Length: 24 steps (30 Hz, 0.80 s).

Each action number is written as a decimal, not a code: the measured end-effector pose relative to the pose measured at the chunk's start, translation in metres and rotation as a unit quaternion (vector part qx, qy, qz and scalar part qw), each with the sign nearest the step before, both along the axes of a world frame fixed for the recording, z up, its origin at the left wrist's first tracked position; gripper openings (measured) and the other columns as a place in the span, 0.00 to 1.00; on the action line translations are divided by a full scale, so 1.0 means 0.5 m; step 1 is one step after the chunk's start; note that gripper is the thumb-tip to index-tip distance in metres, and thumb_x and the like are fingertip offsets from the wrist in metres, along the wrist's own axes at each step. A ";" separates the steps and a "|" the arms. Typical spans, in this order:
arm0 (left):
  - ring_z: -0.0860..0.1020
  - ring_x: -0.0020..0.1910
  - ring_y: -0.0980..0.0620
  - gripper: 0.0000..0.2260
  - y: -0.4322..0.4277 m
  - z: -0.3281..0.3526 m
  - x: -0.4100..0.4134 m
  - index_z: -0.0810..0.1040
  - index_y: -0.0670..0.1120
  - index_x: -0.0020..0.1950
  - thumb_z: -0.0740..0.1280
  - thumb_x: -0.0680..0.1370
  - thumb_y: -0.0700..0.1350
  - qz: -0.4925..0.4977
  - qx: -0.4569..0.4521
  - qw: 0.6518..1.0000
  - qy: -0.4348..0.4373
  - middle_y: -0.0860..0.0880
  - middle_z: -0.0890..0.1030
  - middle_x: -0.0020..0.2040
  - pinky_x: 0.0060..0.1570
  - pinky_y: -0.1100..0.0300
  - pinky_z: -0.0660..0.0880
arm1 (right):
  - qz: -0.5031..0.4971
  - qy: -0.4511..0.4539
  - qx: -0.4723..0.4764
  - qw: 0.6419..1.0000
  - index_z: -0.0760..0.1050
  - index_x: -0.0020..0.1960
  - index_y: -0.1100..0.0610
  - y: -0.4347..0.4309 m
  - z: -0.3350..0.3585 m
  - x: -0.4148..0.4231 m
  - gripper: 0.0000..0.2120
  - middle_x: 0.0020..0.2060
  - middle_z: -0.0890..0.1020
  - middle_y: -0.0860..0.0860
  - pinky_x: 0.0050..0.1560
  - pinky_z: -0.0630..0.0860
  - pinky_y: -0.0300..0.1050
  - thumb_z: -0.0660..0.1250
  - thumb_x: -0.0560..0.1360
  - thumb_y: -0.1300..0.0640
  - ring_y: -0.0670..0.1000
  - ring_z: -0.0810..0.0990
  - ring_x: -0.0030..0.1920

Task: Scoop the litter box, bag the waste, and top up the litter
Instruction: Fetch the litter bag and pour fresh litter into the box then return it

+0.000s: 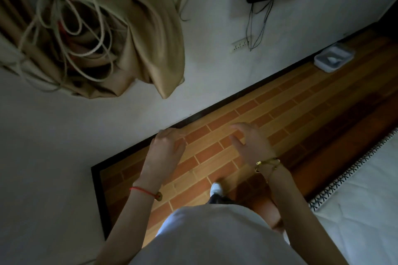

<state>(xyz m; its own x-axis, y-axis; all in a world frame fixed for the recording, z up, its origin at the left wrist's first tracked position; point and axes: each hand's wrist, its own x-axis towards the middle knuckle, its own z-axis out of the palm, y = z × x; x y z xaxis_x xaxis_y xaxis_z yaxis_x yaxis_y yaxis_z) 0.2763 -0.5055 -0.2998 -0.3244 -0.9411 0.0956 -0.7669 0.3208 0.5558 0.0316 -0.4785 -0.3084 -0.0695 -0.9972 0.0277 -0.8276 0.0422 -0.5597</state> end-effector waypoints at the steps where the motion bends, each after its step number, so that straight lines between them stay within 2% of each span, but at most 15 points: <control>1: 0.76 0.56 0.50 0.10 -0.031 0.008 -0.024 0.81 0.46 0.59 0.65 0.79 0.41 -0.006 -0.005 1.000 0.000 0.50 0.81 0.56 0.59 0.55 0.73 | -0.009 0.001 -0.004 1.000 0.74 0.64 0.54 -0.028 0.004 -0.022 0.16 0.59 0.79 0.51 0.60 0.71 0.44 0.65 0.77 0.54 0.51 0.73 0.61; 4: 0.77 0.57 0.49 0.10 -0.127 0.024 -0.095 0.80 0.46 0.59 0.66 0.79 0.39 -0.024 -0.013 1.000 0.006 0.49 0.82 0.56 0.56 0.60 0.71 | -0.019 0.011 -0.012 1.000 0.75 0.63 0.53 -0.107 0.008 -0.096 0.15 0.58 0.79 0.50 0.60 0.73 0.45 0.64 0.77 0.53 0.51 0.75 0.61; 8: 0.76 0.58 0.50 0.12 -0.244 0.021 -0.186 0.79 0.48 0.61 0.66 0.79 0.41 -0.043 -0.011 0.999 0.021 0.51 0.81 0.57 0.59 0.54 0.73 | -0.039 0.015 -0.009 0.999 0.75 0.63 0.53 -0.196 0.019 -0.187 0.15 0.59 0.79 0.51 0.61 0.71 0.44 0.64 0.77 0.55 0.51 0.74 0.61; 13: 0.74 0.60 0.53 0.11 -0.351 0.024 -0.300 0.79 0.49 0.61 0.65 0.79 0.42 -0.062 -0.009 0.997 0.037 0.52 0.80 0.59 0.60 0.57 0.70 | -0.075 0.023 -0.013 0.997 0.71 0.67 0.52 -0.269 0.022 -0.276 0.18 0.61 0.77 0.49 0.63 0.68 0.42 0.64 0.78 0.55 0.50 0.72 0.63; 18: 0.73 0.61 0.55 0.12 -0.448 0.016 -0.402 0.78 0.49 0.63 0.63 0.81 0.45 -0.105 -0.002 0.994 0.024 0.53 0.79 0.60 0.61 0.64 0.64 | -0.121 0.017 -0.016 0.992 0.71 0.67 0.52 -0.320 0.005 -0.362 0.18 0.61 0.77 0.49 0.68 0.68 0.50 0.64 0.77 0.54 0.50 0.71 0.64; 21: 0.72 0.61 0.56 0.12 -0.518 0.009 -0.479 0.78 0.49 0.63 0.63 0.81 0.46 -0.139 0.009 0.990 0.022 0.52 0.79 0.61 0.59 0.69 0.61 | -0.161 0.011 -0.008 0.987 0.71 0.67 0.53 -0.354 -0.010 -0.426 0.18 0.60 0.78 0.49 0.69 0.66 0.46 0.64 0.77 0.54 0.50 0.72 0.63; 24: 0.73 0.61 0.54 0.12 -0.594 0.002 -0.564 0.79 0.48 0.62 0.63 0.81 0.47 -0.181 0.016 0.983 0.020 0.51 0.80 0.60 0.58 0.69 0.61 | -0.195 0.002 -0.002 0.981 0.74 0.63 0.53 -0.394 -0.023 -0.491 0.15 0.57 0.79 0.48 0.63 0.65 0.38 0.65 0.77 0.54 0.49 0.73 0.61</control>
<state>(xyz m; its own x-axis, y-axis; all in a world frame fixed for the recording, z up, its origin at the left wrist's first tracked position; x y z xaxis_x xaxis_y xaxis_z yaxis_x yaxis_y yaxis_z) -0.0056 -0.8022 -0.2986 -0.6356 -0.7670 0.0877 -0.5827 0.5512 0.5972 -0.2140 -0.6753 -0.3197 -0.4464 -0.8943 0.0315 -0.7504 0.3550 -0.5576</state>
